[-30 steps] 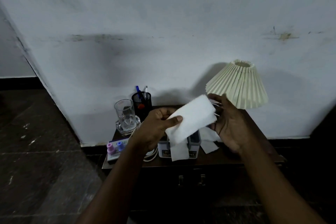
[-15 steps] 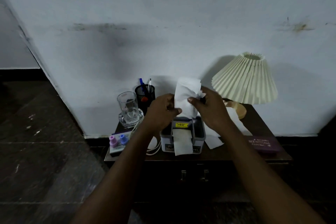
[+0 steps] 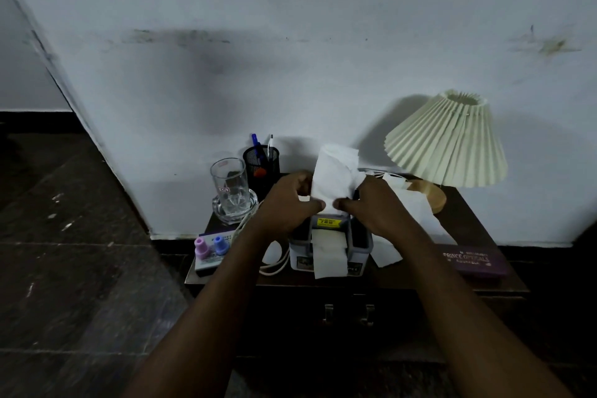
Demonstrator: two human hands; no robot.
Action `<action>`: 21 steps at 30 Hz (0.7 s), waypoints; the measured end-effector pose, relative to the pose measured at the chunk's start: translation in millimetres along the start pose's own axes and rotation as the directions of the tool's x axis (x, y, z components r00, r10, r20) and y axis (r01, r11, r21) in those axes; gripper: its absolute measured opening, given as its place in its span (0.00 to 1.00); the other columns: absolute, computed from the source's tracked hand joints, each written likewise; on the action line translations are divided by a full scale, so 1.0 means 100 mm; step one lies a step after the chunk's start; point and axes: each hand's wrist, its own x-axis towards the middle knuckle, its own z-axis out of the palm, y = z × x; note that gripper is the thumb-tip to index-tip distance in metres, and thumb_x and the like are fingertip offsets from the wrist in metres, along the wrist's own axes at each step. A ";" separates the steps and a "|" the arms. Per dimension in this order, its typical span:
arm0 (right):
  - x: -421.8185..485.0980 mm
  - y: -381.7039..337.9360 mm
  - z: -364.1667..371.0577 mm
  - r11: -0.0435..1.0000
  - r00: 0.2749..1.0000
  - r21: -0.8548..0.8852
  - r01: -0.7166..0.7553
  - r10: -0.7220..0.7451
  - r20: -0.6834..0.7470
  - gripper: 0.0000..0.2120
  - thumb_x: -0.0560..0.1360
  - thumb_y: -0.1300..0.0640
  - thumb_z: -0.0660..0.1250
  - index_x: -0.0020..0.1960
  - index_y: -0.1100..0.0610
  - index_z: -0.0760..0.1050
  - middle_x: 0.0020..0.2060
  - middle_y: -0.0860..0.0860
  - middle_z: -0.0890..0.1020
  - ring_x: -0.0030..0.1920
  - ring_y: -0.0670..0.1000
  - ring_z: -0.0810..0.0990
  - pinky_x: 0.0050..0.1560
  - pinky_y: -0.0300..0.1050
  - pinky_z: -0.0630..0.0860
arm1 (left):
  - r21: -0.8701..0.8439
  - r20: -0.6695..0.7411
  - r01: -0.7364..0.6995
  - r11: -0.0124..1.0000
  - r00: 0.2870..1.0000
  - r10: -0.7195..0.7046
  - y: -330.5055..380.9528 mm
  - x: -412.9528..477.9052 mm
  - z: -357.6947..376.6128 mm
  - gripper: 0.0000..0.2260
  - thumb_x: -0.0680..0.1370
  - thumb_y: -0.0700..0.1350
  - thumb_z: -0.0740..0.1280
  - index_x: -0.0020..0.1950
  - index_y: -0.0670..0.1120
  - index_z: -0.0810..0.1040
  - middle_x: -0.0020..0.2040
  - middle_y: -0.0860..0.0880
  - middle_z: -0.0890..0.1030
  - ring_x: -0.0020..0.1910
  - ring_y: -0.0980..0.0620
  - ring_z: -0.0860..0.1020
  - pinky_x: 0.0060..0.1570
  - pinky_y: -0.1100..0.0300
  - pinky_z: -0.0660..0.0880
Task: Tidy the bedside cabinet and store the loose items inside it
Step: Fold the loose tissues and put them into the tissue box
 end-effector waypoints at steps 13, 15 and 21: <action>-0.01 0.14 -0.05 0.999 0.996 -0.035 0.016 -0.013 0.088 0.14 0.72 0.59 0.77 0.56 0.52 0.80 0.39 0.42 0.79 0.36 0.40 0.74 0.35 0.32 0.67 | 0.059 0.023 -0.020 0.998 1.000 0.018 0.09 -0.04 0.05 0.19 0.73 0.41 0.74 0.64 0.50 0.81 0.56 0.56 0.85 0.55 0.59 0.82 0.59 0.55 0.79; 0.00 0.14 -0.01 1.000 0.997 -0.016 0.015 -0.014 0.069 0.12 0.71 0.61 0.77 0.54 0.57 0.82 0.40 0.45 0.81 0.38 0.41 0.76 0.39 0.33 0.69 | 0.047 0.008 -0.023 0.999 1.000 0.023 0.11 -0.04 0.05 0.21 0.73 0.40 0.72 0.65 0.49 0.79 0.57 0.56 0.84 0.57 0.59 0.81 0.59 0.57 0.78; -0.02 0.07 -0.09 0.998 0.992 0.062 0.015 -0.023 0.126 0.12 0.72 0.55 0.77 0.54 0.50 0.81 0.46 0.42 0.84 0.42 0.36 0.79 0.41 0.36 0.73 | 0.202 -0.005 -0.024 0.979 1.000 0.026 0.04 0.00 0.04 0.18 0.71 0.44 0.74 0.61 0.48 0.81 0.55 0.53 0.85 0.53 0.53 0.82 0.56 0.48 0.80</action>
